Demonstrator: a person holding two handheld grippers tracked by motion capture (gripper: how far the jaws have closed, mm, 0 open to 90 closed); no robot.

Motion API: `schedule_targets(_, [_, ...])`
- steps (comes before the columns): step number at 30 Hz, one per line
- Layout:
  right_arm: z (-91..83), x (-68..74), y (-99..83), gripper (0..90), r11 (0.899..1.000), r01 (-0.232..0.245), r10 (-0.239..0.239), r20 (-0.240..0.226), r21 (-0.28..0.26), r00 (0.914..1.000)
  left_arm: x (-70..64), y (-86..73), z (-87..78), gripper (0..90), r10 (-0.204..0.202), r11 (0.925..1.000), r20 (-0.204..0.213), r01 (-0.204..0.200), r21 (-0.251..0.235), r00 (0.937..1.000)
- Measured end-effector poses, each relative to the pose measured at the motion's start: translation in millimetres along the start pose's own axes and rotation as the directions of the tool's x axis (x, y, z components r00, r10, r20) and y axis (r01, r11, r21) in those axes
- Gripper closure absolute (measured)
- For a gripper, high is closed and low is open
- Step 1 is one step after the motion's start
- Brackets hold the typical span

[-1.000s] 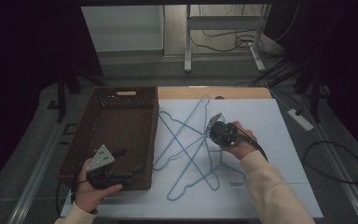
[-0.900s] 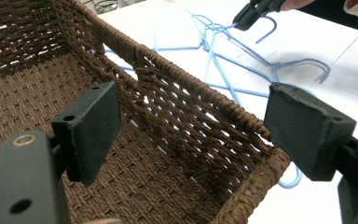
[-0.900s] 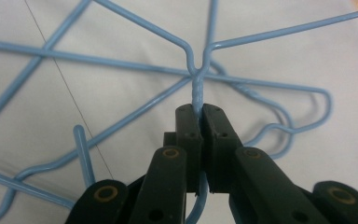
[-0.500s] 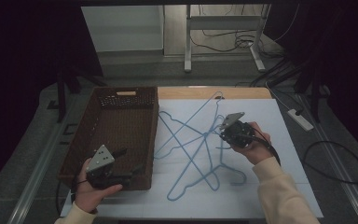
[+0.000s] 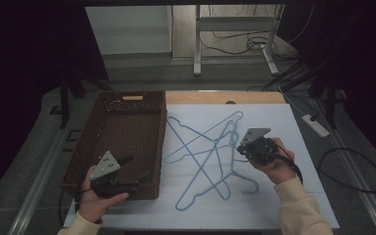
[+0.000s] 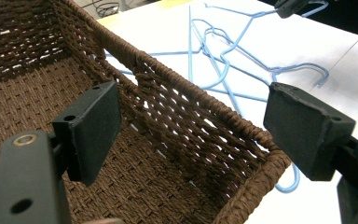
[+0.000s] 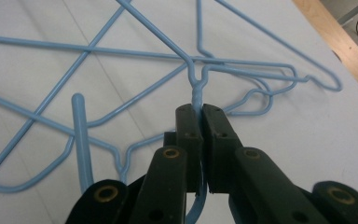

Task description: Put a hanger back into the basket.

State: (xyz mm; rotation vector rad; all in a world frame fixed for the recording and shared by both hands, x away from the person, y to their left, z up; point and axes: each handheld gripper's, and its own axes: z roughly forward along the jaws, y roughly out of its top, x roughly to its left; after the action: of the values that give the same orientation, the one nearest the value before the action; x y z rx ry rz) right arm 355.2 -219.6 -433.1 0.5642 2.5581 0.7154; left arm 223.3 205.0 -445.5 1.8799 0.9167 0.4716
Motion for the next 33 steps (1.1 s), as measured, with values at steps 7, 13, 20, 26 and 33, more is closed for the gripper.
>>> schedule_targets(7, [-2.9,6.9,-5.6,86.3,1.000,0.011,-0.011,-0.008,0.009,0.9999,-3.6,3.8,-2.8,19.3,0.015,0.9999,-0.004,-0.015,-0.006,0.9999])
schedule_targets(13, [-2.8,15.3,-9.8,86.3,0.999,0.040,-0.039,-0.015,0.032,0.9991,-7.5,11.2,-6.0,20.0,0.017,0.9998,0.001,-0.017,-0.009,0.9999])
schedule_targets(20, [-3.6,20.1,-13.8,86.3,0.998,0.054,-0.053,-0.024,0.041,0.9983,-16.6,20.0,-4.2,21.0,0.021,0.9998,0.025,-0.021,0.002,0.9995])
schedule_targets(26, [-5.0,21.2,-16.0,86.3,0.998,0.053,-0.052,-0.036,0.037,0.9980,-21.7,23.7,2.8,21.4,0.022,0.9997,0.047,-0.023,0.011,0.9987])
schedule_targets(33, [-4.8,22.1,-17.4,86.2,0.998,0.053,-0.052,-0.036,0.034,0.9980,-33.8,33.8,19.0,21.7,0.031,0.9988,0.081,-0.034,0.036,0.9962])
